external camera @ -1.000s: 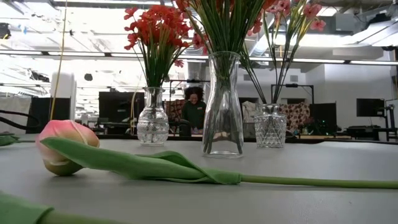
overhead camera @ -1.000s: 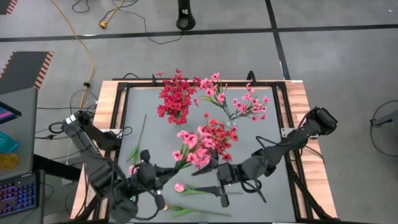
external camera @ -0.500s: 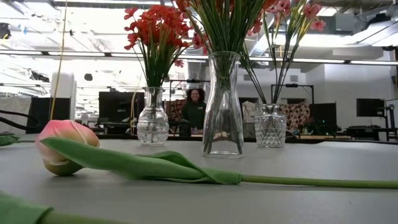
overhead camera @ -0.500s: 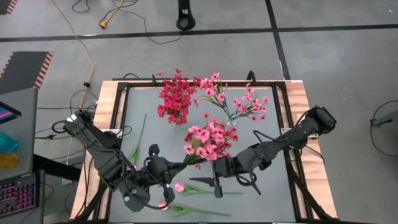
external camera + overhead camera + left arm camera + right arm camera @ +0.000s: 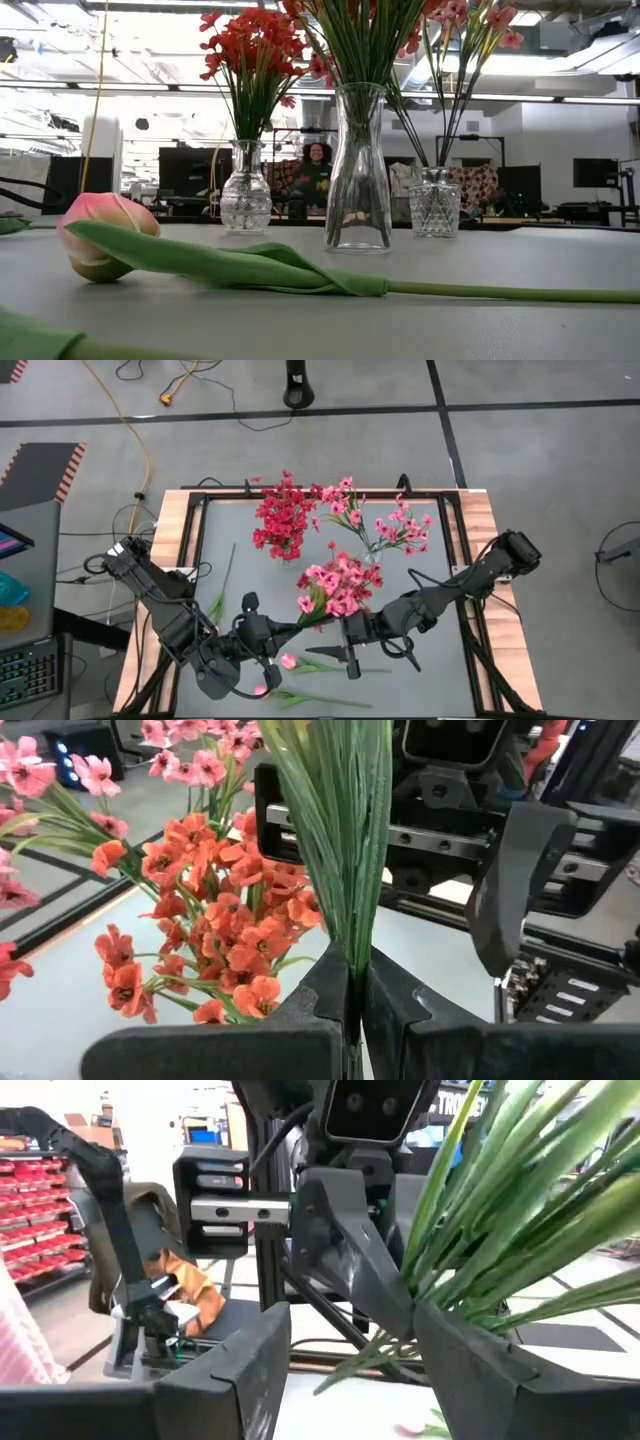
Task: Sort flowers into vase by color
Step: Put the pink flowers into the top right transparent vase
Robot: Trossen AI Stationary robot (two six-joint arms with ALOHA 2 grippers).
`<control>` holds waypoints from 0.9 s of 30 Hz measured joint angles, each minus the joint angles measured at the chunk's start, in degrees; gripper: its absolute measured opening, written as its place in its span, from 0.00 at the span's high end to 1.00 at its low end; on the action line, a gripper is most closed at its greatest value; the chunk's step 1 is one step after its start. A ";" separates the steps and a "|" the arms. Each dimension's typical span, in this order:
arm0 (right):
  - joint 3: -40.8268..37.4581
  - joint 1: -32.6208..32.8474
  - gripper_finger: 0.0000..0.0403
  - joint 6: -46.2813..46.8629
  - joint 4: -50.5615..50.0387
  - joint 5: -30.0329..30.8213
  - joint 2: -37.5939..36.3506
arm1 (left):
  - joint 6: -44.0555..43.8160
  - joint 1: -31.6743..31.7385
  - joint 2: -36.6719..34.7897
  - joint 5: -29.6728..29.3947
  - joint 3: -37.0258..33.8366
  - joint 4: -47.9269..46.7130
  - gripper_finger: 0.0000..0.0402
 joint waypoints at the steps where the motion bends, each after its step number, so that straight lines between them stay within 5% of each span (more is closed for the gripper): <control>1: 0.00 0.04 0.39 0.42 -0.10 0.00 0.00 | -0.01 -0.06 0.00 0.18 -0.01 0.08 1.00; 8: 0.00 0.25 0.39 6.56 -2.06 0.43 0.00 | -0.06 -0.96 0.00 0.37 0.01 1.12 1.00; 27: 0.00 2.31 0.39 5.58 -3.63 0.48 0.02 | 1.39 -1.88 0.00 -1.19 0.01 0.83 1.00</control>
